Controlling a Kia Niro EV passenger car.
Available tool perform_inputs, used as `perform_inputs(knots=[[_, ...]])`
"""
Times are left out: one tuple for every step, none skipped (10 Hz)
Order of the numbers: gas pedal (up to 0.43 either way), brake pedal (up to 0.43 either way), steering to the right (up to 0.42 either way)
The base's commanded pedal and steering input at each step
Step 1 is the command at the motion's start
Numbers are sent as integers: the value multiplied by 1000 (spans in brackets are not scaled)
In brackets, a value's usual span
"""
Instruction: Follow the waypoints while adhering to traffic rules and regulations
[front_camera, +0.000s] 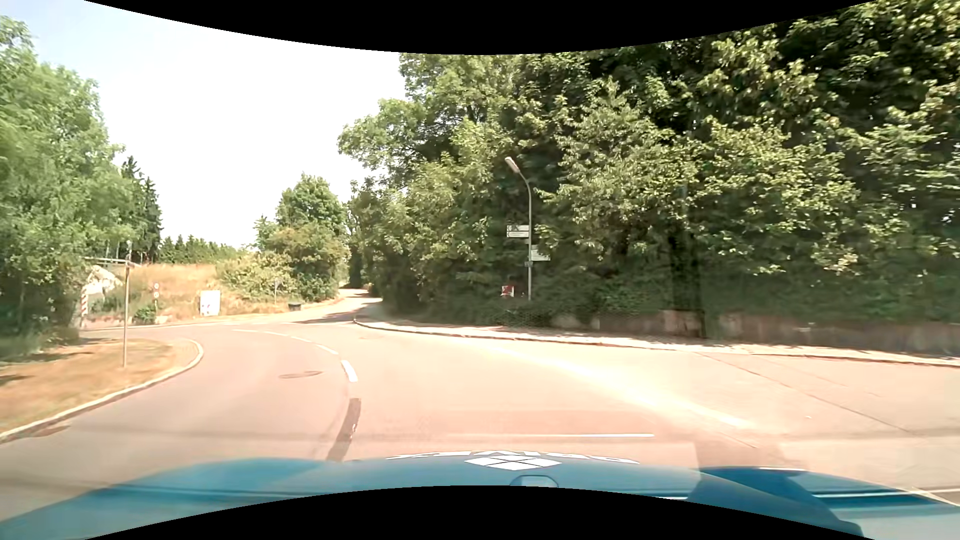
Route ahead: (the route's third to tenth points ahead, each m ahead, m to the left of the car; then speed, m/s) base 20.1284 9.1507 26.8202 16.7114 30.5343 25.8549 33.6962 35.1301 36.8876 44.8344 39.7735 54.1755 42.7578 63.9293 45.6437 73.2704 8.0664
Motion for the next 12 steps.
perform_inputs(knots=[[0,0,-102],[0,0,-108],[0,0,-115],[0,0,-124],[0,0,-136],[0,0,-149],[0,0,-154],[0,0,-154],[0,0,-157],[0,0,-158],[0,0,-157],[0,0,-156]])
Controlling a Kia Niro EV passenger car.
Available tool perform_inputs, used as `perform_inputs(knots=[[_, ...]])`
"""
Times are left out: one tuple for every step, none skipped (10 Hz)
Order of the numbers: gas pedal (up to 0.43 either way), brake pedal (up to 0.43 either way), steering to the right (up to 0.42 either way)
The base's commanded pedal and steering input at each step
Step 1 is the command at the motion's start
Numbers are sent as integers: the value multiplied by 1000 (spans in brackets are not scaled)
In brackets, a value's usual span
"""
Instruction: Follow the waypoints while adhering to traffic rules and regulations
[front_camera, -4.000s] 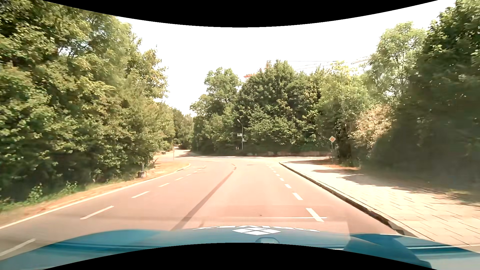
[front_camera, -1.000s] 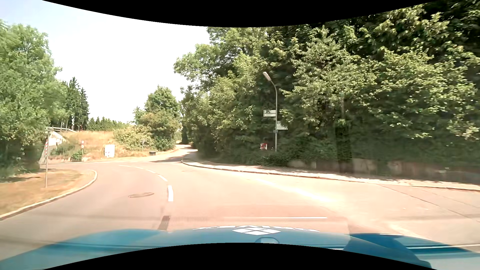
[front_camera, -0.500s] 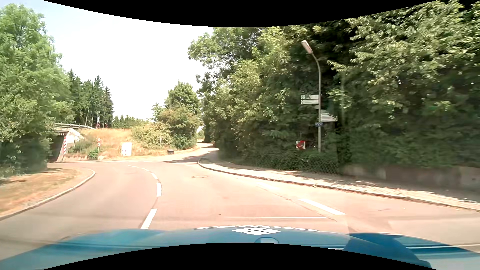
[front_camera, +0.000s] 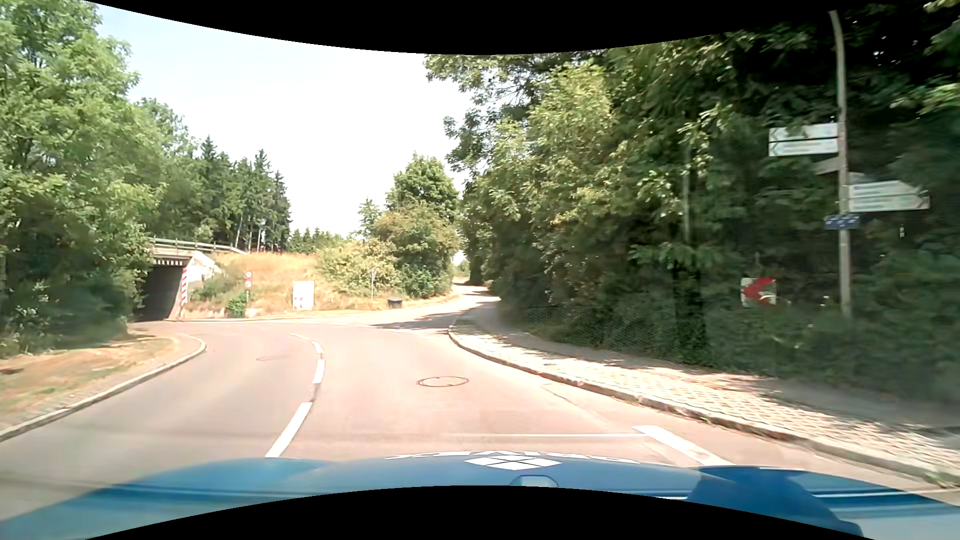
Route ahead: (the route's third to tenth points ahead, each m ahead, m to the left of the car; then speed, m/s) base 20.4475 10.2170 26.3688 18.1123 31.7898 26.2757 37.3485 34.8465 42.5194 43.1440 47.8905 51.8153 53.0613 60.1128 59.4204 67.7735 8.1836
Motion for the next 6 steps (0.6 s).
perform_inputs(knots=[[0,0,-155],[0,0,-154],[0,0,-148],[0,0,-139],[0,0,-136],[0,79,-136]])
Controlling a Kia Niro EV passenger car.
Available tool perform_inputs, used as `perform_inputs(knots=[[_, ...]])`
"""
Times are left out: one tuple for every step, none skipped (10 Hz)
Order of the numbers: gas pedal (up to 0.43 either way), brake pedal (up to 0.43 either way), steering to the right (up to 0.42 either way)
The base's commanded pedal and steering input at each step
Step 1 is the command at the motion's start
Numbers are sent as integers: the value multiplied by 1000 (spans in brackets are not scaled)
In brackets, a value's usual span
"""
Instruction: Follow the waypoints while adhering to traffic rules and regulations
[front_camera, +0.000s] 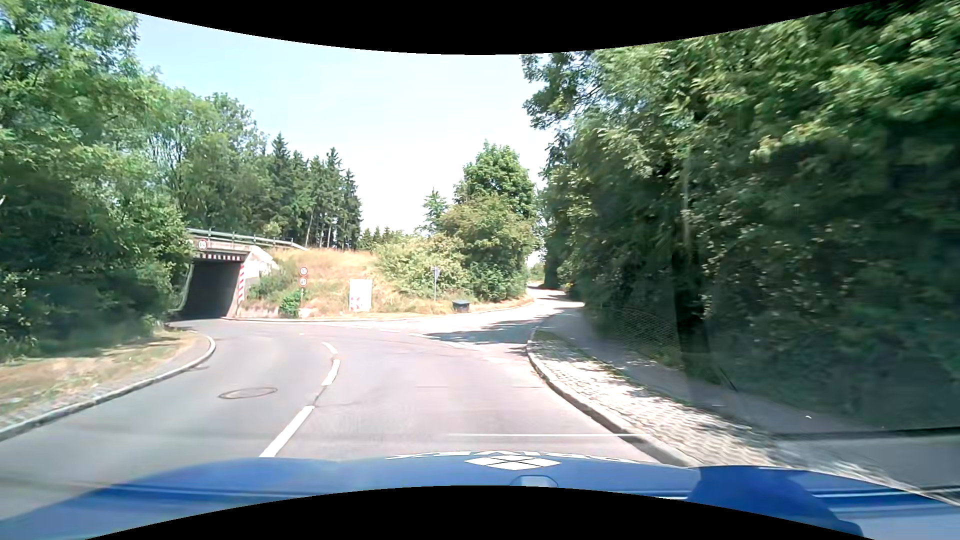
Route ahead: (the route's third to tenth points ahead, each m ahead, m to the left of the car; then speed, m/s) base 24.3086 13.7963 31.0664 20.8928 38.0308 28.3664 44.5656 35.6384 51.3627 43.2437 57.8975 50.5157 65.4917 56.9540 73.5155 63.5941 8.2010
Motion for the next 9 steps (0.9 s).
perform_inputs(knots=[[0,159,-134],[0,189,-131],[0,220,-126],[0,220,-121],[0,201,-115],[0,201,-114],[0,183,-116],[0,171,-118],[0,140,-121]])
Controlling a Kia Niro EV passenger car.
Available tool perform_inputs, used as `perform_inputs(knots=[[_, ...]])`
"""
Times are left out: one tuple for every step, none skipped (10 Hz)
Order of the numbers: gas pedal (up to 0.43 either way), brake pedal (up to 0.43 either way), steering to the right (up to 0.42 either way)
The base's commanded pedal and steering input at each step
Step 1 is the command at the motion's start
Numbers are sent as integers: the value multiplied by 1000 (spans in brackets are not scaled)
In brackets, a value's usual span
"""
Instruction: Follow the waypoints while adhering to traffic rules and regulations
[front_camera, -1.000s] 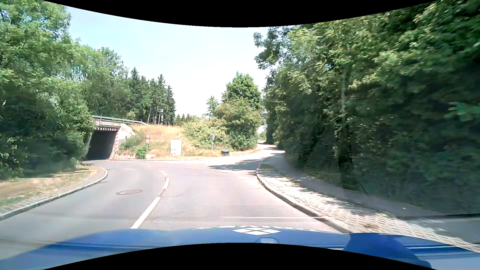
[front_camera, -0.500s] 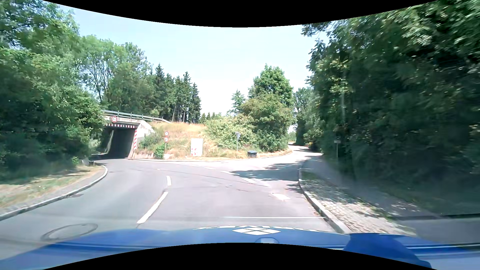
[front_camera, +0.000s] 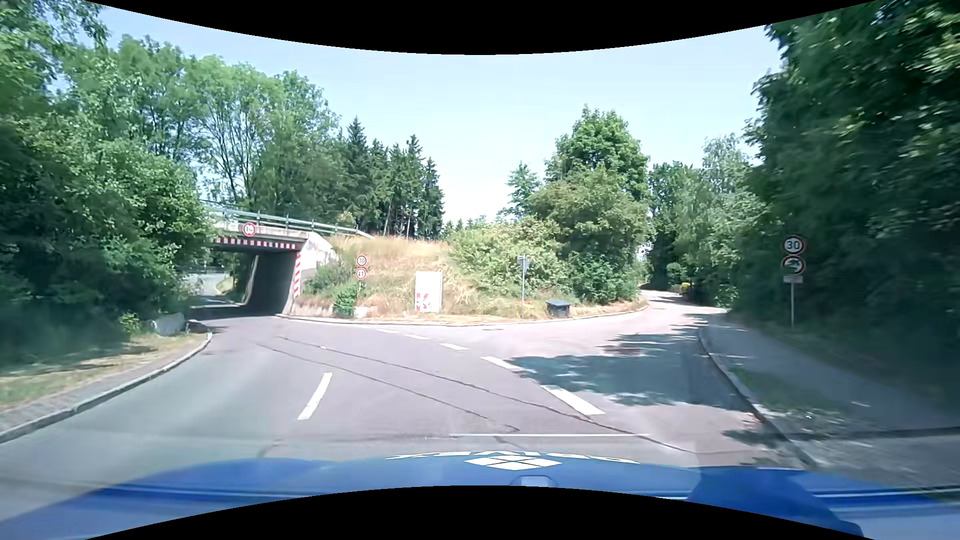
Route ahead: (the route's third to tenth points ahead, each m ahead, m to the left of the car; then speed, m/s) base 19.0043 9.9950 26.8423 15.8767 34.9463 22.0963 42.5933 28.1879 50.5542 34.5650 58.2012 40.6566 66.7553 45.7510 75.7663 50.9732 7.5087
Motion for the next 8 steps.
perform_inputs(knots=[[0,146,-123],[0,146,-126],[0,134,-128],[0,110,-128],[0,85,-128],[0,12,-129],[0,0,-131],[0,0,-136]])
